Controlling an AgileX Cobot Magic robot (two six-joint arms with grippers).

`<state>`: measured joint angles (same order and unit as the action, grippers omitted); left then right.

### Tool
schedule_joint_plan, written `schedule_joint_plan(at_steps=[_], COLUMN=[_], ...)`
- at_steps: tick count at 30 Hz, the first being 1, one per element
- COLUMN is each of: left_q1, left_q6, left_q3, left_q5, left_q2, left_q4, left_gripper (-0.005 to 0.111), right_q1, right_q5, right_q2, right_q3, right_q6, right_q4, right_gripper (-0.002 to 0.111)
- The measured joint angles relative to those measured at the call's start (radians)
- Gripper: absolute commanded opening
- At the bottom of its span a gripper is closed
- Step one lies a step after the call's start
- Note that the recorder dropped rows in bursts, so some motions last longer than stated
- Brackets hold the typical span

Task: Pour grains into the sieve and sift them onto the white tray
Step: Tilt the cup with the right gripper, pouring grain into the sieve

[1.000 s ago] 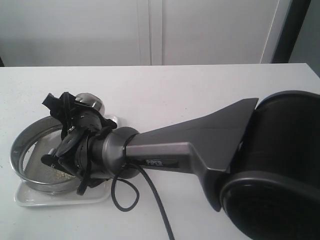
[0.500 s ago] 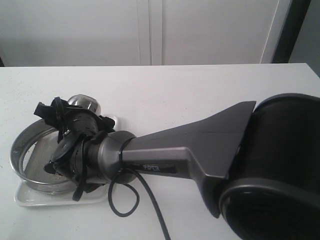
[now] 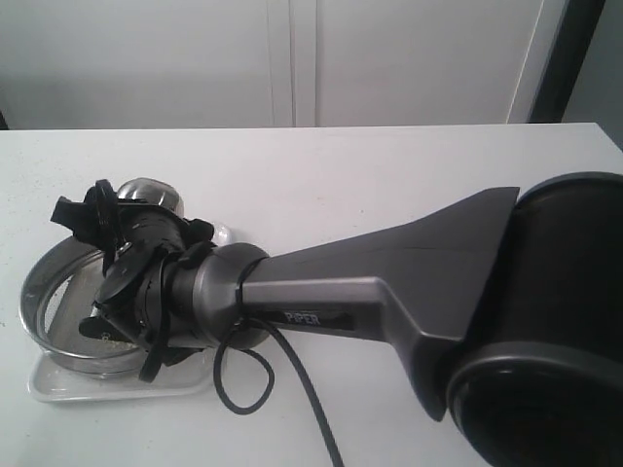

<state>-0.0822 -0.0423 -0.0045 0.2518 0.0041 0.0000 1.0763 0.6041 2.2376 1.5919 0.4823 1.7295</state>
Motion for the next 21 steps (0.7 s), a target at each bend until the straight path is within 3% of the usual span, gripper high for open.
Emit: schedule_joint_plan(at_steps=[10, 14, 21], left_q1=[0.000, 0.000, 0.000], left_q6=[0.000, 0.000, 0.000], left_q3=[0.000, 0.000, 0.000], left_q5=[0.000, 0.000, 0.000], left_q2=[0.000, 0.000, 0.000], left_q4=[0.000, 0.000, 0.000], left_gripper=[0.000, 0.000, 0.000], right_q1=[0.011, -0.002, -0.018], right_q5=[0.008, -0.073, -0.117], right_q2=[-0.019, -0.027, -0.052], right_q3=[0.004, 0.004, 0.004], right_q6=[-0.103, -0.164, -0.384], right_q4=[0.003, 0.003, -0.067], right_gripper=[0.000, 0.000, 0.000])
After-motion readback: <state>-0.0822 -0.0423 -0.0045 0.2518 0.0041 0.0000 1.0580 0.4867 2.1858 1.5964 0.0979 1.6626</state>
